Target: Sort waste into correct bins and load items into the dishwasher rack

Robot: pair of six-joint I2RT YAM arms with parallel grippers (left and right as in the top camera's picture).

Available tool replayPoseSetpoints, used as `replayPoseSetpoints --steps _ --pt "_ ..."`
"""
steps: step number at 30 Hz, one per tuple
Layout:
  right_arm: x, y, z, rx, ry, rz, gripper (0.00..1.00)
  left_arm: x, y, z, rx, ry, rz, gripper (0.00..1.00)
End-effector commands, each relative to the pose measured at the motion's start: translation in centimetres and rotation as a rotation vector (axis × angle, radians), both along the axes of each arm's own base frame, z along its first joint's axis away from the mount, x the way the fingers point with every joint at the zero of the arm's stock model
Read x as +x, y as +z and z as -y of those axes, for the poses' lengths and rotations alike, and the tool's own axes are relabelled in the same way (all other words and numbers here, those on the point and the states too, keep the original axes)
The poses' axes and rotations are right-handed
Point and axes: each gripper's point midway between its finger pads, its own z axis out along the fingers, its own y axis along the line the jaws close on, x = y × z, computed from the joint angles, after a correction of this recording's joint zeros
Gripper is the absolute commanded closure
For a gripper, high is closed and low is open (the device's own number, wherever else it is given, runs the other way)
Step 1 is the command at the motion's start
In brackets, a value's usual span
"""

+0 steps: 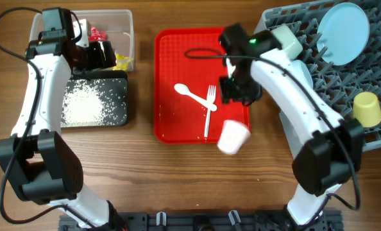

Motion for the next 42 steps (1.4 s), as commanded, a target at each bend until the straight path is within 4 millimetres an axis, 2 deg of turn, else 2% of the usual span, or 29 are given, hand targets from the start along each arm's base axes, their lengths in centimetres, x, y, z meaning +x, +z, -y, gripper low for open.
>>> replayPoseSetpoints --steps 1,3,6,8,10,13,15,19,22,24,27,29,33,36,39,42 --pt "1.7 5.2 2.7 0.052 -0.034 0.123 0.50 0.1 0.7 -0.2 0.005 0.010 0.018 0.00" --pt "2.1 6.5 4.8 0.071 -0.097 0.153 0.50 0.1 0.7 -0.2 0.005 0.010 0.018 0.00" --pt "1.6 6.7 5.7 0.095 -0.097 0.131 0.46 0.1 0.7 -0.2 0.005 0.010 0.018 0.00" --pt "1.3 6.4 5.3 0.091 -0.070 0.117 0.37 0.1 0.7 -0.2 0.005 0.010 0.018 0.00" --pt "0.9 6.2 4.7 0.091 -0.051 0.107 0.32 0.1 0.7 -0.2 0.005 0.010 0.018 0.00" --pt "-0.1 5.3 3.5 0.097 -0.017 0.071 0.29 0.1 0.7 -0.2 0.005 0.010 0.019 0.00" --pt "-1.3 4.0 2.9 0.084 0.007 0.024 0.25 0.1 0.7 -0.2 0.005 0.010 0.018 0.00" --pt "-4.9 0.8 1.4 0.043 0.044 -0.097 0.20 0.1 0.7 -0.2 0.005 0.010 0.018 0.00" --pt "-7.8 -0.3 0.5 -0.020 0.018 -0.132 0.15 0.1 0.7 -0.2 0.005 0.010 0.018 0.00" --pt "-9.6 -0.5 0.0 -0.059 -0.031 -0.106 0.13 0.1 0.7 -0.2 0.005 0.010 0.018 0.00" --pt "-12.0 -1.1 -1.9 -0.021 -0.061 -0.041 0.12 0.1 0.7 -0.2 0.005 0.010 0.018 0.00" --pt "-13.9 -2.3 -2.9 0.006 -0.081 0.005 0.12 0.1 0.7 -0.2 0.005 0.010 0.018 0.00" --pt "-16.2 -5.6 -2.7 -0.025 -0.150 0.000 0.13 0.1 0.7 -0.2 0.005 0.010 0.018 0.00" --pt "-17.1 -8.8 -2.1 -0.051 -0.215 0.004 0.13 0.1 0.7 -0.2 0.005 0.010 0.018 0.00" --pt "-16.5 -10.1 -1.2 -0.079 -0.262 0.061 0.13 0.1 0.7 -0.2 0.005 0.010 0.018 0.00" --pt "-15.8 -11.0 -1.8 -0.038 -0.264 0.096 0.13 0.1 0.7 -0.2 0.005 0.010 0.018 0.00"
